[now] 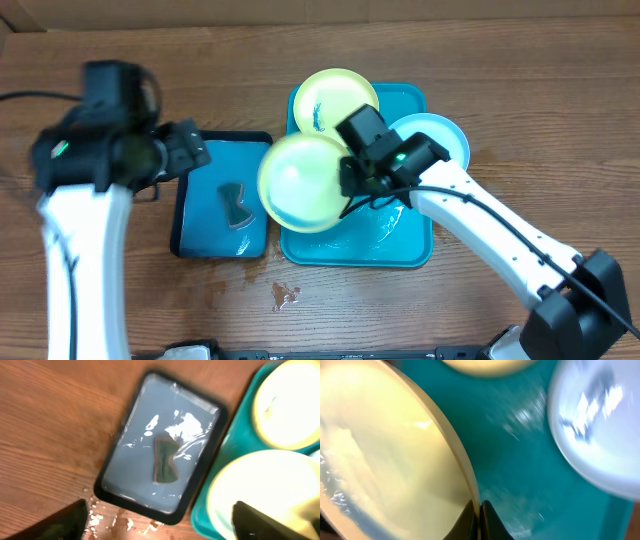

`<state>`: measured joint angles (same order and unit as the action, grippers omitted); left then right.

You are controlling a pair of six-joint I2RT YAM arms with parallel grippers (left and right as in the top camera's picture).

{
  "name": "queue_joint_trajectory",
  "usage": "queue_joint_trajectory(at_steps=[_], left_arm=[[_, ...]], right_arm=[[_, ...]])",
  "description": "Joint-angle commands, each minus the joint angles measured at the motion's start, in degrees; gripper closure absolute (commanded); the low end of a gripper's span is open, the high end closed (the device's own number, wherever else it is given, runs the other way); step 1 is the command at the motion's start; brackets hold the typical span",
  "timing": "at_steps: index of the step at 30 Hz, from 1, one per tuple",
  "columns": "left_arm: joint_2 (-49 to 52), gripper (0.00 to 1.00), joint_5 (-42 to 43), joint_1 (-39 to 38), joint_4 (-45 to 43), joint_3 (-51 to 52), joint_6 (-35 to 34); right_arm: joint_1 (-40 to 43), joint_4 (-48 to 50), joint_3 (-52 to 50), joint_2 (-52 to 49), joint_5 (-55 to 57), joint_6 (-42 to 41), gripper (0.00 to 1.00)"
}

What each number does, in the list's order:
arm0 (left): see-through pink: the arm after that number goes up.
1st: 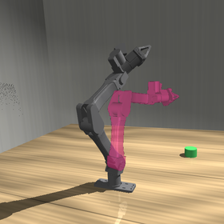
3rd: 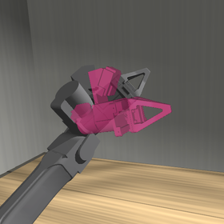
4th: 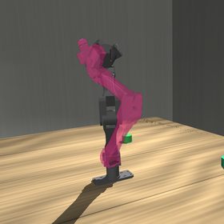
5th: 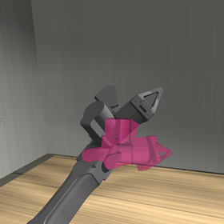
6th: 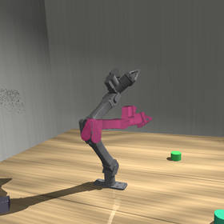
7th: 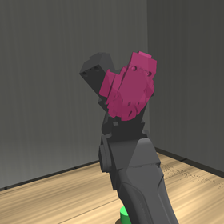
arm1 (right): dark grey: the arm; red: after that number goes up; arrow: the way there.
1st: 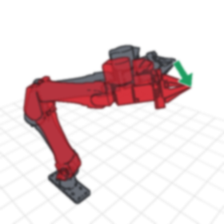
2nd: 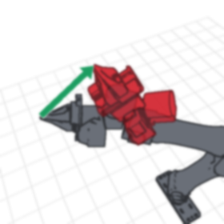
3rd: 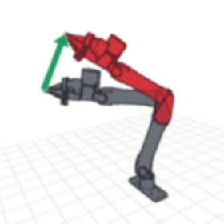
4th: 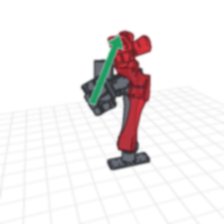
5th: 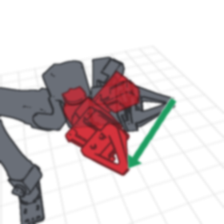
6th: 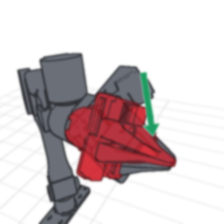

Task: Clean dirty plates on tray and stack at the side
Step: 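Grasp the lower yellow plate rim with the right gripper and lift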

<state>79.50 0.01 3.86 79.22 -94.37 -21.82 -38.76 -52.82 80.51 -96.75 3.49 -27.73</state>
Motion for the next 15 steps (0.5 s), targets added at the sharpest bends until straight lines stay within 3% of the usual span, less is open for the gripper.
queue_joint_trajectory(at_steps=[1, 9, 15], left_arm=[[-6.91, 0.00, 2.80, 1.64, 0.50, -2.86, 0.46], [-18.62, 0.00, 2.78, 1.64, 0.52, -3.10, 1.27], [-21.59, 0.00, 2.75, 1.64, 1.01, -3.10, 1.27]], right_arm=[[-4.35, 3.54, 3.80, 1.81, 6.86, 1.46, 0.96], [-14.53, 17.09, 3.78, -3.19, 25.55, 2.71, 0.96], [-19.63, 23.28, 3.78, -5.07, 39.39, 2.73, 0.96]])
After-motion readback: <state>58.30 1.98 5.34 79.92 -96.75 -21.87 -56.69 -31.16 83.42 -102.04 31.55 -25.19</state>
